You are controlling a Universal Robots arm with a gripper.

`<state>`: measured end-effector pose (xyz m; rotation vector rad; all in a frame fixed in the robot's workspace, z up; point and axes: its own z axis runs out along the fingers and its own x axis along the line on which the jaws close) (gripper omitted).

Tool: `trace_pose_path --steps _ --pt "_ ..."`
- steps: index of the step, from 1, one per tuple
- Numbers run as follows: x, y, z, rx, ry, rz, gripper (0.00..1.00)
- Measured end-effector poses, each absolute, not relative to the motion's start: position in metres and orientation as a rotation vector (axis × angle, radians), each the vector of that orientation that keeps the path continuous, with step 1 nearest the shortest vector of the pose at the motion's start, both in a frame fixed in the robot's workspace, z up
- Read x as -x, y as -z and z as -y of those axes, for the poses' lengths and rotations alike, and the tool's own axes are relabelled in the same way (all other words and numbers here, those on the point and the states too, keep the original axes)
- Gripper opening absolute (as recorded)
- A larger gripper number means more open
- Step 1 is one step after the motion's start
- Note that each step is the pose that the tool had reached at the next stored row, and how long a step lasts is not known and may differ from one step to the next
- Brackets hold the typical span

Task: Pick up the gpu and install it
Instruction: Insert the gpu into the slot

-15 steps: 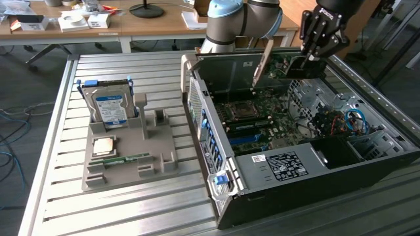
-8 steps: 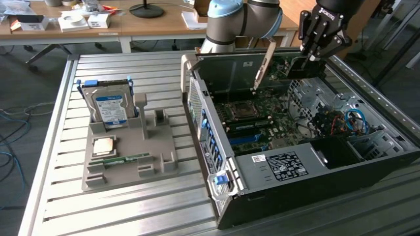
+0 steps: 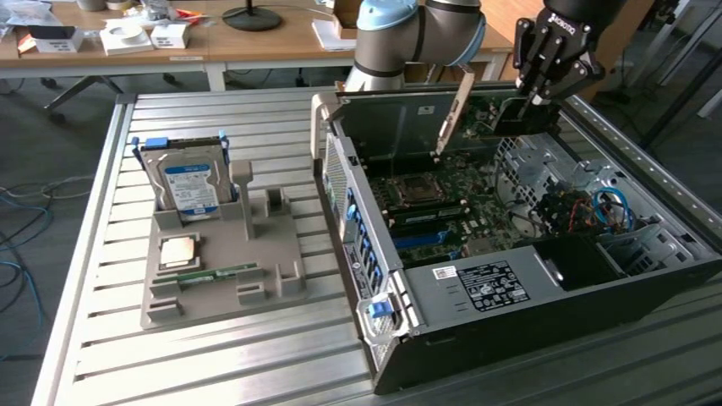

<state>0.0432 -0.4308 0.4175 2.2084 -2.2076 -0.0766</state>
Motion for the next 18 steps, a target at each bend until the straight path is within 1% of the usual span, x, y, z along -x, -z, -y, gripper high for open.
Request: trace_pose_path --steps 15,18 --pt "-0.0367 -0.4171 0.4308 -2.228 0.073 2.192 0.26" --pt "-0.0341 -0.4171 0.4308 -2.234 0.062 2.198 0.26"
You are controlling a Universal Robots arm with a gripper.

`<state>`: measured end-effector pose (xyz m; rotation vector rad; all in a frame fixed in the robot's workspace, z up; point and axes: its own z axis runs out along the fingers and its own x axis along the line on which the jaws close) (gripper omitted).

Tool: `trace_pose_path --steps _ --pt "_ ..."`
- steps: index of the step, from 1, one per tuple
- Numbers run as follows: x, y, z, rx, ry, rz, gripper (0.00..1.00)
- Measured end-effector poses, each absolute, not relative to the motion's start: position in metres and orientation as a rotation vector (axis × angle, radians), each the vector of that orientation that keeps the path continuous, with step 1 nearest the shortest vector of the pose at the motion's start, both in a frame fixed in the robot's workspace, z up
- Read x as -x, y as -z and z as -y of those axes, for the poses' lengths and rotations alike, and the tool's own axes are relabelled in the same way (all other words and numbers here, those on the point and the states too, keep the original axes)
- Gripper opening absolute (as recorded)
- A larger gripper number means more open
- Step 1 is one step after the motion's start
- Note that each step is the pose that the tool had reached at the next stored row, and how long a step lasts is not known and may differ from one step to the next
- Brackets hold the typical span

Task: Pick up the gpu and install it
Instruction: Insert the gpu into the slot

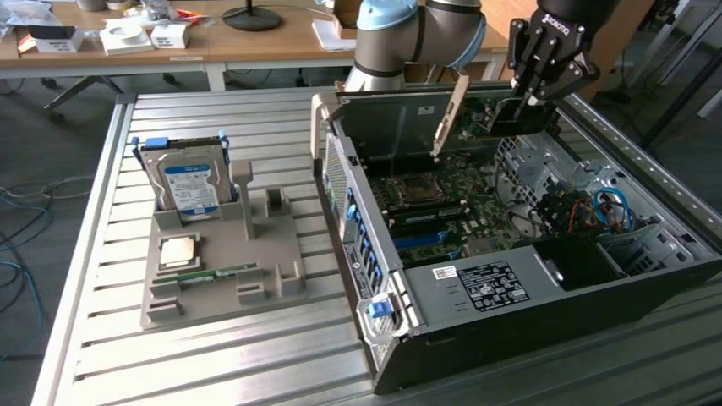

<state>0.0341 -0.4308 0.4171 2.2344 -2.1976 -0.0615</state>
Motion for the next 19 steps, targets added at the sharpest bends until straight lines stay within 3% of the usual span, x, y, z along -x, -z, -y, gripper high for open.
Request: trace_pose_path --steps 5,19 --pt "-0.0299 -0.4169 0.4308 -2.250 0.029 2.213 0.26" --pt "-0.0265 -0.4168 0.4308 -2.224 0.027 2.240 0.26"
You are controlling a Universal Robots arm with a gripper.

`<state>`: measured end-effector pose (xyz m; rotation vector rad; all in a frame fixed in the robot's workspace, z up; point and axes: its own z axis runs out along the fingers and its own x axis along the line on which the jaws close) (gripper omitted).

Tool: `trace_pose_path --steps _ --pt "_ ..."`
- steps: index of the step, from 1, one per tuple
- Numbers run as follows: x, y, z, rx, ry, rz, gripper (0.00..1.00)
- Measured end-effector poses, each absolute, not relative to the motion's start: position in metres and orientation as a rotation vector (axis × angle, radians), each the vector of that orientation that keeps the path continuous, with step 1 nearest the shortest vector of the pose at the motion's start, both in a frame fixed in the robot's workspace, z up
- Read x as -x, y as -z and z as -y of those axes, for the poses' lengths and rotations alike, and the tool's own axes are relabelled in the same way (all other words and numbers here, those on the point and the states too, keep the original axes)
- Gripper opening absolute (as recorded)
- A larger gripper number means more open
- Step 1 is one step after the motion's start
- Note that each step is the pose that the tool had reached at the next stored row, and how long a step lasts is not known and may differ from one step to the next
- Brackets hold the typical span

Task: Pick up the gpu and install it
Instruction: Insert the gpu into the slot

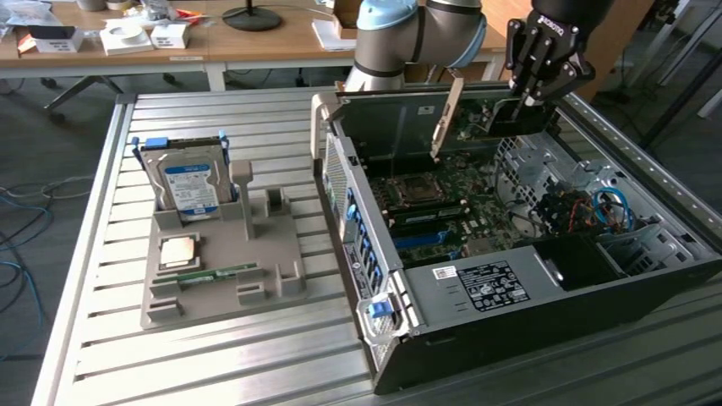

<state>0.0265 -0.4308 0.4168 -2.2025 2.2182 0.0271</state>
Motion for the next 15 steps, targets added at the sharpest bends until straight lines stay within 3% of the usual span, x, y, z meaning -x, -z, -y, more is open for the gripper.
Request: trace_pose_path --steps 15 --pt "-0.0233 -0.4168 0.4308 2.203 -0.027 -2.218 0.26"
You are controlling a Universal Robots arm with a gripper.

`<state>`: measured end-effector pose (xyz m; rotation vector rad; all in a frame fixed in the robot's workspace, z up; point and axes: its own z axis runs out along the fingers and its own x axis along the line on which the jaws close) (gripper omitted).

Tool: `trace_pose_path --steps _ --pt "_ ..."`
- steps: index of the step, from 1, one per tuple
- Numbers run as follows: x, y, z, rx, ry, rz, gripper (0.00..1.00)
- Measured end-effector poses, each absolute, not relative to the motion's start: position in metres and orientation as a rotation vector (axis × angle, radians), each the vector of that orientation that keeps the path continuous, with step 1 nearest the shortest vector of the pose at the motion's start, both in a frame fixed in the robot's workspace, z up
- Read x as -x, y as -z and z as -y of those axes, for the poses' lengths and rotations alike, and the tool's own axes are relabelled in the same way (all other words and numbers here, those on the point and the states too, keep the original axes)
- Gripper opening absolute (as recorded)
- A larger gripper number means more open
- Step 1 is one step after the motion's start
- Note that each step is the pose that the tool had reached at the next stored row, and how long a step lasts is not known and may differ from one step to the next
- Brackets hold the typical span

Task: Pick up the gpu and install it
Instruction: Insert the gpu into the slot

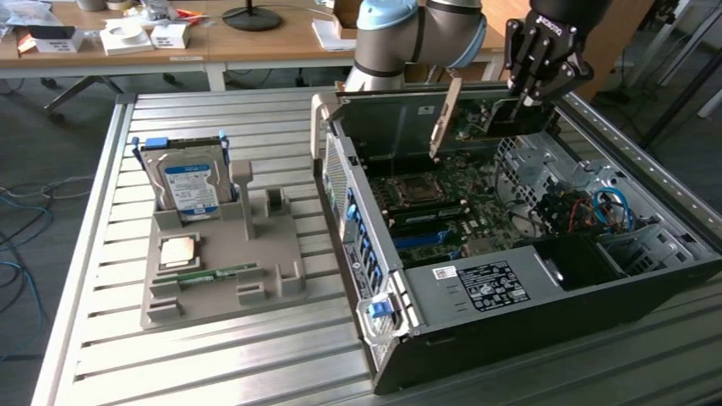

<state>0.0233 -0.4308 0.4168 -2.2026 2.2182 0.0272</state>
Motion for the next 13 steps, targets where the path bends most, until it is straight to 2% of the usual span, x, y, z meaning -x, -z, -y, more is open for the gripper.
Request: trace_pose_path --steps 13 --pt "-0.0121 -0.4165 0.4308 2.176 -0.025 -2.242 0.26"
